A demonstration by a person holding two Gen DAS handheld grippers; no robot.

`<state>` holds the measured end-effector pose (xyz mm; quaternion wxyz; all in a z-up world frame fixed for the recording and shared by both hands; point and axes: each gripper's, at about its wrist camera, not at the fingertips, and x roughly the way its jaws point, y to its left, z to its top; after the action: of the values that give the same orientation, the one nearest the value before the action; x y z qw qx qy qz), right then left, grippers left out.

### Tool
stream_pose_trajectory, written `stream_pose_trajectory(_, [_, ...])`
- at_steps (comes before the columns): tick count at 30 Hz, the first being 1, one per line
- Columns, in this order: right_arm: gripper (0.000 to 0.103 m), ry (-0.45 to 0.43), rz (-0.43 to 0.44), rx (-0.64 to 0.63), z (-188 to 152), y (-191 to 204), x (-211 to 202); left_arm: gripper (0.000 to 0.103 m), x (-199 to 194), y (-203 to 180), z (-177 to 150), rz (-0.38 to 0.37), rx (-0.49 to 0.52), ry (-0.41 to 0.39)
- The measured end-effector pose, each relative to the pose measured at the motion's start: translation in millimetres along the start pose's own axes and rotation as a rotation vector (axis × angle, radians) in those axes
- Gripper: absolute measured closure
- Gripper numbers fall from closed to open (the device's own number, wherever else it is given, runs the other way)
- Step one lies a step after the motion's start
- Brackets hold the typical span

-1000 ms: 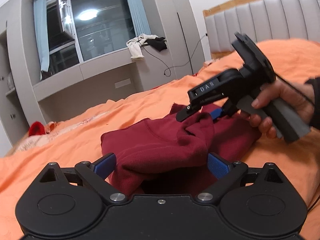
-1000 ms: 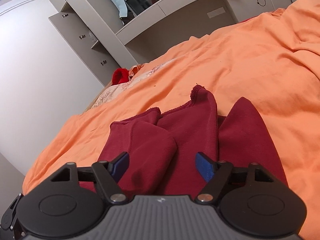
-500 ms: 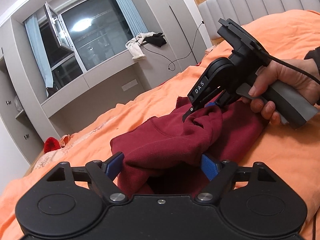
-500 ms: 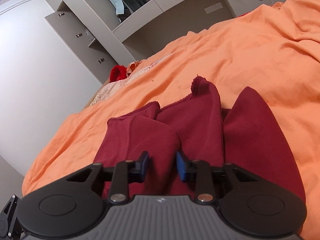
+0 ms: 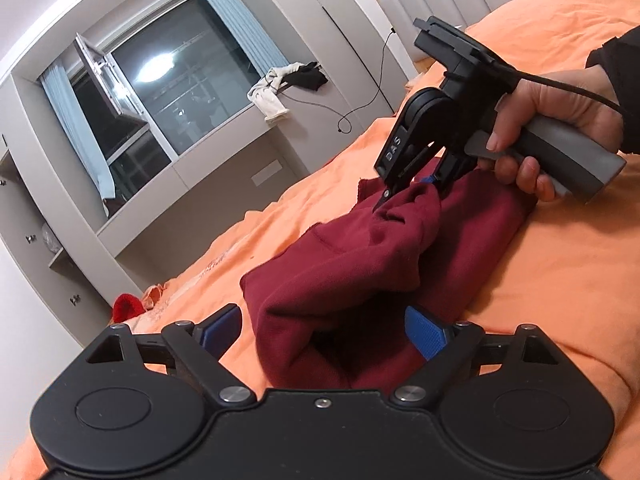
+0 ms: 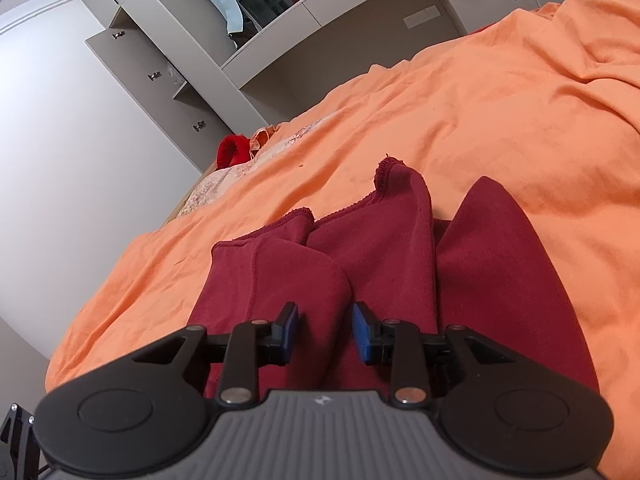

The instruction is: Fold small clothes

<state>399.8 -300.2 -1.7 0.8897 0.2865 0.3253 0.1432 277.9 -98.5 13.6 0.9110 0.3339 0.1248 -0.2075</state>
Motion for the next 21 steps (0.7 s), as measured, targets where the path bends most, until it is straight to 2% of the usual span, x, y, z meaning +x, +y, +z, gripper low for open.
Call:
stream_pose_trajectory(2, [0.064, 0.007, 0.002, 0.003, 0.5, -0.3, 1.9, 0.016, 4.5, -4.2, 3.1, 0.014, 0.028, -0.01])
stream_pose_trajectory(4, [0.064, 0.011, -0.002, 0.004, 1.3, 0.5, 5.5, 0.026, 10.2, -7.0, 5.9, 0.006, 0.042, -0.019])
stream_pose_trajectory(7, [0.065, 0.012, -0.008, 0.015, 3.7, 1.1, 10.2, 0.053, 20.3, -2.7, 10.8, -0.018, 0.005, -0.007])
stream_pose_trajectory(8, [0.069, 0.011, -0.007, 0.019, 4.6, 1.2, 11.3, 0.063, 22.4, 0.2, 13.2, -0.03, -0.012, -0.002])
stream_pose_trajectory(9, [0.08, 0.005, -0.007, 0.021, 5.5, 1.5, 12.0, 0.069, 22.7, 3.5, 14.8, -0.038, -0.035, -0.005])
stream_pose_trajectory(10, [0.086, -0.003, -0.007, 0.015, 6.6, 2.4, 12.5, 0.074, 22.5, 6.8, 16.9, -0.049, -0.059, -0.008])
stream_pose_trajectory(11, [0.089, -0.007, -0.003, 0.008, 7.7, 3.4, 12.6, 0.083, 22.6, 8.2, 18.7, -0.06, -0.076, -0.011])
stream_pose_trajectory(12, [0.095, -0.019, -0.001, -0.006, 8.7, 5.5, 11.2, 0.084, 22.0, 9.0, 20.7, -0.064, -0.09, -0.017])
stream_pose_trajectory(15, [0.096, -0.071, 0.003, -0.083, 12.9, 15.8, -0.3, 0.086, 22.7, 4.6, 27.7, -0.048, -0.121, -0.034])
stream_pose_trajectory(18, [0.096, -0.146, 0.009, -0.147, 22.5, 27.0, -22.4, 0.087, 22.9, 2.6, 41.8, -0.066, -0.172, -0.059])
stream_pose_trajectory(21, [0.096, -0.202, 0.012, -0.157, 34.2, 27.0, -43.3, 0.087, 27.2, 1.3, 59.7, -0.1, -0.251, -0.077])
